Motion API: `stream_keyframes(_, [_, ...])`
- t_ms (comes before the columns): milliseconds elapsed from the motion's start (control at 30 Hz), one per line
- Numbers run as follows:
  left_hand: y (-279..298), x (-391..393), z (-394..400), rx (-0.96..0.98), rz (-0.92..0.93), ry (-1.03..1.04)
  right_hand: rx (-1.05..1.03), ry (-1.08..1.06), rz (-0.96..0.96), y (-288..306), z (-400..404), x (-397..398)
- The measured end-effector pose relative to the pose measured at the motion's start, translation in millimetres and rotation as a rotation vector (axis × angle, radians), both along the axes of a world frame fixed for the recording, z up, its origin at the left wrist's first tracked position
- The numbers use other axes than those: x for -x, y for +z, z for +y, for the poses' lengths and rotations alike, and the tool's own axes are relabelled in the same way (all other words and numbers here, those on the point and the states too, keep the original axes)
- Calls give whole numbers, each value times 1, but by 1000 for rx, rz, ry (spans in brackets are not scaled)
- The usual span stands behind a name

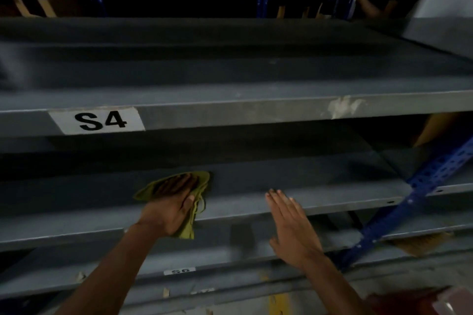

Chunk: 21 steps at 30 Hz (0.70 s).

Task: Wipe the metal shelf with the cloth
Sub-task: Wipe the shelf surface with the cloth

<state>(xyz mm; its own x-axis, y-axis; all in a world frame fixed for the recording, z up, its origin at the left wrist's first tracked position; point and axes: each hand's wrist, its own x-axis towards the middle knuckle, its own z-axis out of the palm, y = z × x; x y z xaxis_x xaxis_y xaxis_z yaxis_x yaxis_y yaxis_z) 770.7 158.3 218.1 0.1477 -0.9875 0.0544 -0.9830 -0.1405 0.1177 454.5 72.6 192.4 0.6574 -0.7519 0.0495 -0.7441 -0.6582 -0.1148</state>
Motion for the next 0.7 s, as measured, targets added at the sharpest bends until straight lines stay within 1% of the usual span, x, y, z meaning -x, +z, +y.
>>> stream_keyframes(67, [2, 9, -5, 21, -32, 56, 3, -10, -18, -4, 1, -3])
stream_keyframes(167, [0, 27, -14, 130, -7, 159, 16, -4, 0, -6, 0, -3])
stream_keyframes(233, [-2, 38, -25, 89, -5, 264, 14, 6, 9, -6, -2, -2])
stream_keyframes(300, [-5, 50, -37, 24, -1, 327, 3, 0, 10, -7, -2, -3])
stream_keyframes(400, [-7, 74, -48, 12, -33, 300, 7, -11, 20, -9, -2, -4])
stream_keyframes(533, [-7, 100, -45, -1, -50, 165, -6, -7, 14, -12, -5, -3])
stream_keyframes(633, [1, 92, -28, 11, -31, 106, -27, -5, -23, -14, -6, -1])
stream_keyframes(700, [6, 76, -19, 54, 0, 118, -48, -2, -39, -14, -6, -1])
